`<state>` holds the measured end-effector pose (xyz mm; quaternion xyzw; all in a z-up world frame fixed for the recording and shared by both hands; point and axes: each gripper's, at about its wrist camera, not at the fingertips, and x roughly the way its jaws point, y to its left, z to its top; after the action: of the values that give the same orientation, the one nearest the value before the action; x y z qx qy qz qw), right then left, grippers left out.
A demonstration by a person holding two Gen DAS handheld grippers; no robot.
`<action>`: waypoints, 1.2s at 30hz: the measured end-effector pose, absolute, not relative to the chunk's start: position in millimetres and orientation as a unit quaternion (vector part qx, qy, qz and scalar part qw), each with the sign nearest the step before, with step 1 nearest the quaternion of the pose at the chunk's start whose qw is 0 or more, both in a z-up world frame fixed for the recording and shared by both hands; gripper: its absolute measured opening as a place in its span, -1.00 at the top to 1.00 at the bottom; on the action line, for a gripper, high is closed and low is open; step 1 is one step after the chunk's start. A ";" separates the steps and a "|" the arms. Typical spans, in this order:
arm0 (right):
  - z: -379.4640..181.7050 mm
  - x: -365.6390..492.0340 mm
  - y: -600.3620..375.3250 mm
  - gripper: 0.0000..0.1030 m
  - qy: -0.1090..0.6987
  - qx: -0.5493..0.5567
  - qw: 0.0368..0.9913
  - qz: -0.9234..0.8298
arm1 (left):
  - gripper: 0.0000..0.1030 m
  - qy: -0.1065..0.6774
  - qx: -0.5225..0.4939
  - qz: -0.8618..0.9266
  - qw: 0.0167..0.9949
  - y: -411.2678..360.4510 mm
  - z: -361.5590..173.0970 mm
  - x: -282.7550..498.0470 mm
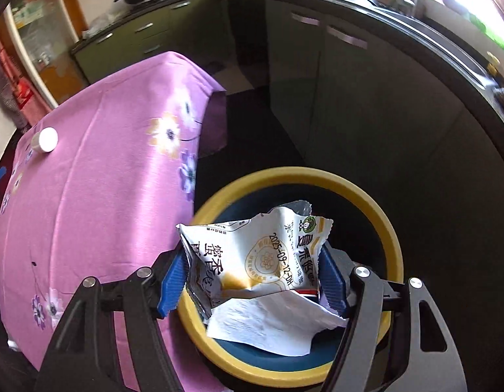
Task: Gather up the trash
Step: 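Carry the wrapper over the bin and open the right gripper, then grasp the white supplement bottle with the left gripper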
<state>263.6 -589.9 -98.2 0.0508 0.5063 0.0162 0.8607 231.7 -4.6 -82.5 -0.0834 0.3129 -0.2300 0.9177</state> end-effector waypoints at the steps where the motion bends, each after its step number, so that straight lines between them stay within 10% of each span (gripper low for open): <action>1: -103.3 264.9 -597.1 -0.41 0.512 0.056 0.857 0.008 | -0.76 0.314 -0.082 -0.231 0.917 -5.4 -82.7 231.5; 36: -104.6 248.5 -511.4 -0.70 0.468 0.066 0.874 0.112 | -0.87 0.390 -0.013 -0.126 0.912 -64.1 -82.9 319.6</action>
<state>248.5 -511.4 -104.6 0.0655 0.4682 0.1122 0.8740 319.6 -64.1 -82.9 -0.0134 0.3896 -0.1260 0.9122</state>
